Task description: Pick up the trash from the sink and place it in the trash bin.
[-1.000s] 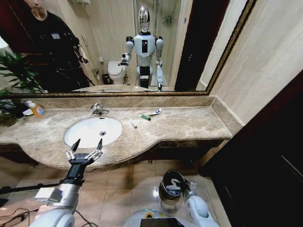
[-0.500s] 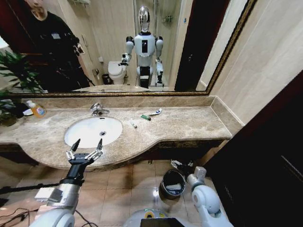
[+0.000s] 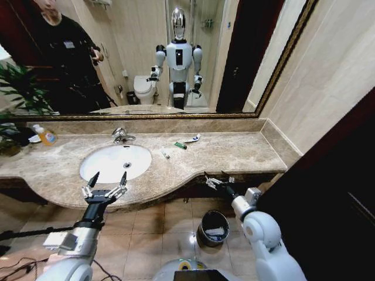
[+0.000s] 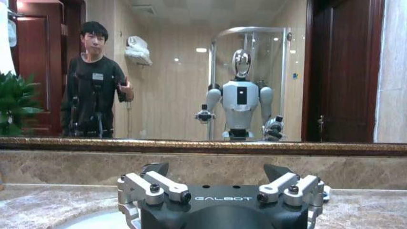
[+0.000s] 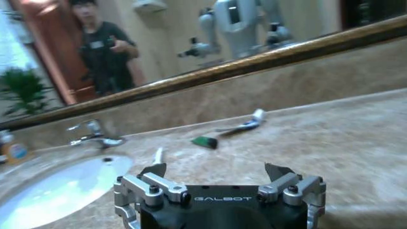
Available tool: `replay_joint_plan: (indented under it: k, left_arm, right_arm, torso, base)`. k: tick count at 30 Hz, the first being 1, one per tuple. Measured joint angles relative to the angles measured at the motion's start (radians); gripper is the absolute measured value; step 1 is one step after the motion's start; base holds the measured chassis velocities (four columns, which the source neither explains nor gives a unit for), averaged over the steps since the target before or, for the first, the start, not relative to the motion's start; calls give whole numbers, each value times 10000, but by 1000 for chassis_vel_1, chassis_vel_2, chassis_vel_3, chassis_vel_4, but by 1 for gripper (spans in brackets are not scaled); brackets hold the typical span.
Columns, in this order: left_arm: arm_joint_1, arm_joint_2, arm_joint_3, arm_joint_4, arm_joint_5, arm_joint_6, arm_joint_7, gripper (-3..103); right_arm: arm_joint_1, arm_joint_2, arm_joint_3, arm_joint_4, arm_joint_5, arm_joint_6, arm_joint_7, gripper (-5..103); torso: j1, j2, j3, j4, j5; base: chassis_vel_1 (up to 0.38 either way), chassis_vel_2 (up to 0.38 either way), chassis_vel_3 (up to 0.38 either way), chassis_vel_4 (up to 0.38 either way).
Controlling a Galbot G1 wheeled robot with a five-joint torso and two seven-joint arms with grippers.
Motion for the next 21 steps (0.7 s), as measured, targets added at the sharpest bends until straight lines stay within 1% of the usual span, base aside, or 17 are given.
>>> replay_joint_plan:
  k: [1,3,4,5,7,8,10,11,14,16,18,19,21]
  left_arm:
    - [0,0,0,0,0,0,0,100]
    - [0,0,-1,0,0,0,0,100]
    - [0,0,0,-1,0,0,0,100]
    - [0,0,0,0,0,0,0,100]
    - [0,0,0,0,0,0,1,100]
    - [0,0,0,0,0,-1,0,100]
    - [0,0,0,0,0,0,0,100]
    - [0,0,0,0,0,0,0,100]
    - [0,0,-1,0,0,0,0,100]
    - [0,0,0,0,0,0,1,100]
    - [0,0,0,0,0,0,0,100]
    - [0,0,0,0,0,0,0,100]
    - [0,0,0,0,0,0,1,100]
  right_arm:
    - [0,0,0,0,0,0,0,100]
    - [366,-113,-58,-293,10,63,-434,100]
    - [825,-241,-177,-641,43,87,-837,100]
    - [1151,-308,-257,-864,70,94,-1056,100]
    - [1362,-344,-312,-993,76,94,-1172,100]
    - [1975,-445,-550,-1403,92,131,-1435,100]
    - [2507,-539,-802,-1783,139,181,-1538,100]
    - [2507,-539,-802,-1783,139,181,-1538,100]
    - [3506,-633,-1282,-2814,209,380,-1716,100]
    - [3654,-644,-1354,-3012,216,412,-1756,100]
    - [4231,-660,-1659,-3787,218,660,-2050,100]
    - [4231,-660,-1659,-3787,218,660,-2050,100]
    - [4934,-728,-2043,-4670,261,1128,-2513,100]
  torso:
    - [0,0,0,0,0]
    - [0,0,0,0,0]
    - [0,0,0,0,0]
    - [0,0,1,0,0]
    - [0,0,0,0,0]
    - [1,0,1,1,0]
    - [1,-1,1,1,-1]
    - [1,-1,1,1,-1]
    - [1,-1,1,1,0]
    - [0,0,1,0,-1]
    - [1,0,1,0,-1]
    - [1,0,1,0,-1]
    - [1,-1,1,0,-1]
  base:
    - [0,0,0,0]
    - [0,0,0,0]
    - [0,0,0,0]
    - [0,0,0,0]
    - [0,0,0,0]
    - [0,0,0,0]
    - [0,0,0,0]
    - [0,0,0,0]
    - [0,0,0,0]
    - [0,0,0,0]
    - [0,0,0,0]
    - [0,0,0,0]
    - [0,0,0,0]
